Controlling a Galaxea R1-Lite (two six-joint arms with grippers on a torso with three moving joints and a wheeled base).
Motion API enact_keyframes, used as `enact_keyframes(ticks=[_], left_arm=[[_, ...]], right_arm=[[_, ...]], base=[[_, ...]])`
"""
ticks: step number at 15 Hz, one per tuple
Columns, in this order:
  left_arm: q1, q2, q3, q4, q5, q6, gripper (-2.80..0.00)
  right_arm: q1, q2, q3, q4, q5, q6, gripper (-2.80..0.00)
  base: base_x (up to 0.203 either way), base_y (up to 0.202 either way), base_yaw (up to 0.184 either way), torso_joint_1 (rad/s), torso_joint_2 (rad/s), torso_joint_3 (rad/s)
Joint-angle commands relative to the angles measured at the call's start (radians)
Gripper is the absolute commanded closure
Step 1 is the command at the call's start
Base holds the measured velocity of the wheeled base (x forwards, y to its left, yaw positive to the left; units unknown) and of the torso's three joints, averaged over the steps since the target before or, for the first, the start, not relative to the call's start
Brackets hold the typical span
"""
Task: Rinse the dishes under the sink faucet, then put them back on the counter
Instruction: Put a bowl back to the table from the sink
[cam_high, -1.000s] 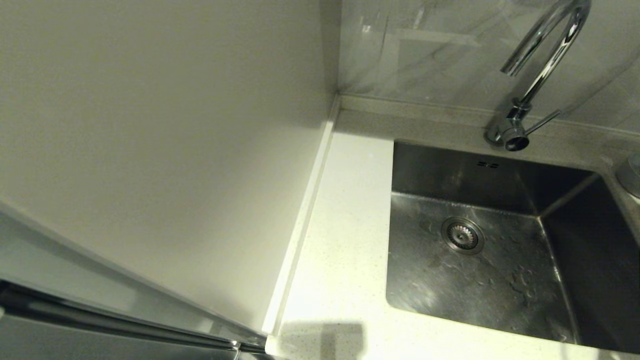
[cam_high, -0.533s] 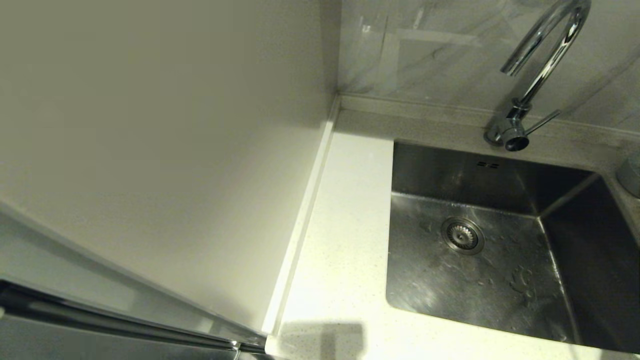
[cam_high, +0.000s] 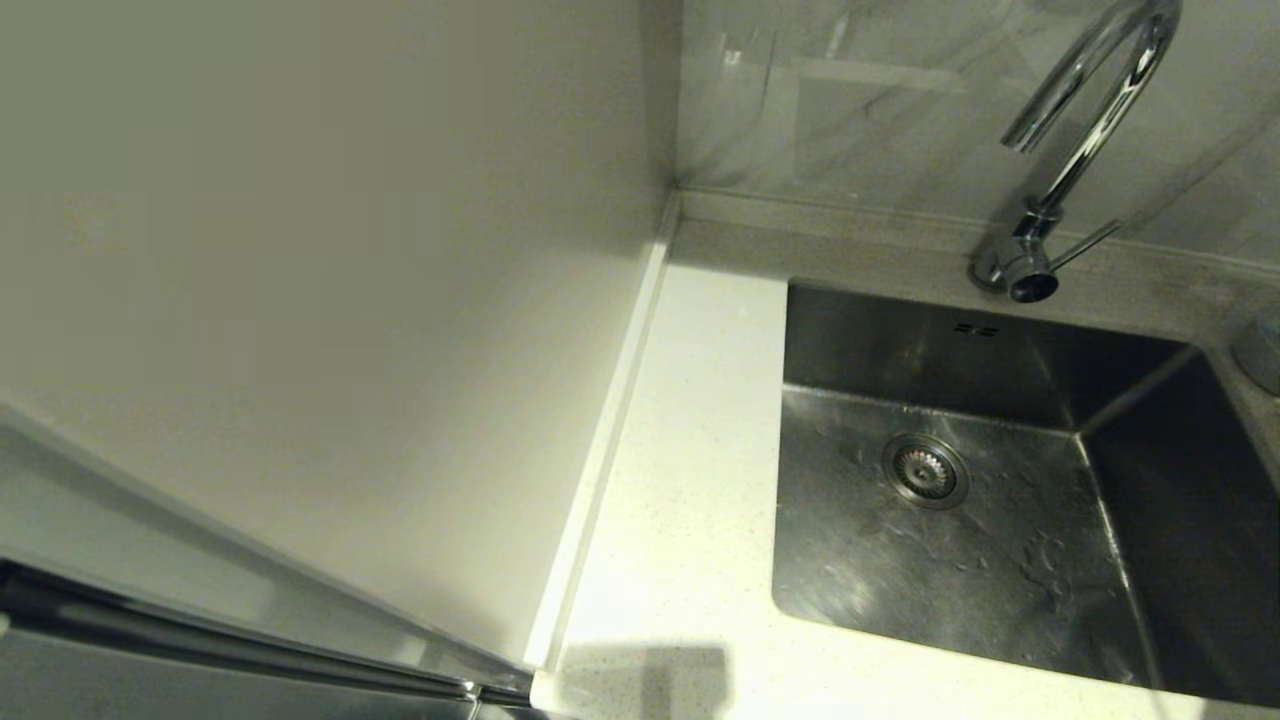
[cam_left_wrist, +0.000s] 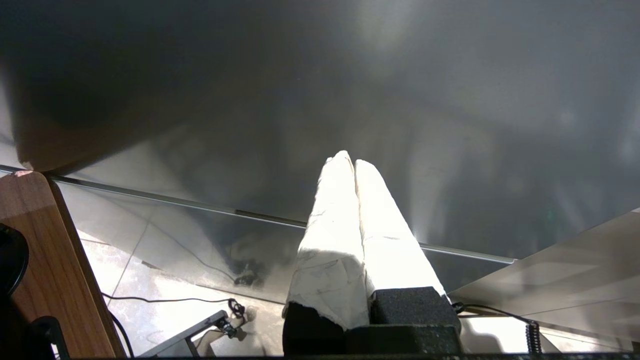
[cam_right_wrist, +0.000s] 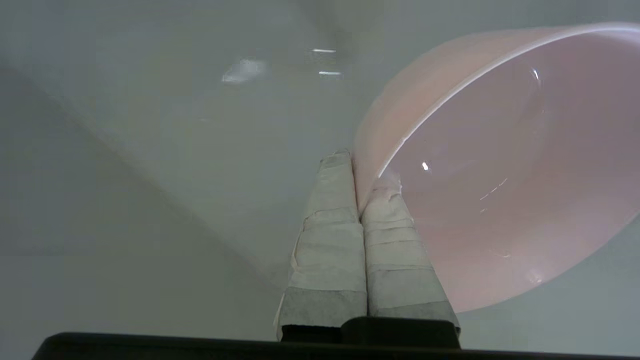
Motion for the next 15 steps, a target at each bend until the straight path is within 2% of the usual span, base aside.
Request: enact_keyframes(ticks=[1,2,4,7,10,11,15], left_arm=[[0.0,0.0,0.003,0.0,0.0,0.0,0.0],[0.0,0.0,0.003,0.0,0.0,0.0,0.0],[0.0,0.0,0.003,0.0,0.0,0.0,0.0],[0.0,0.0,0.003,0.0,0.0,0.0,0.0],[0.0,0.0,0.003,0.0,0.0,0.0,0.0],[0.0,0.0,0.003,0.0,0.0,0.0,0.0],[0.0,0.0,0.003,0.0,0.0,0.0,0.0]], right_arm=[[0.004,-0.028,0.09,0.146,-0.131,0.074,0.0],[0.008,-0.054,0.15,0.242,-0.198,0.203,0.0],[0.017,-0.113,0.237,0.429,-0.284,0.496,0.0],[0.054,-0.227,0.272,0.863,-0.326,0.916,0.0],[0.116,-0.346,0.219,1.154,-0.335,1.298,0.0],[0.13,-0.386,0.18,1.232,-0.337,1.4,0.0],[0.145,-0.467,0.043,1.49,-0.379,1.64,0.0]], base=[[0.0,0.0,0.0,0.0,0.0,0.0],[0.0,0.0,0.0,0.0,0.0,0.0],[0.0,0.0,0.0,0.0,0.0,0.0],[0.0,0.0,0.0,0.0,0.0,0.0],[0.0,0.0,0.0,0.0,0.0,0.0],[0.0,0.0,0.0,0.0,0.0,0.0],[0.0,0.0,0.0,0.0,0.0,0.0]])
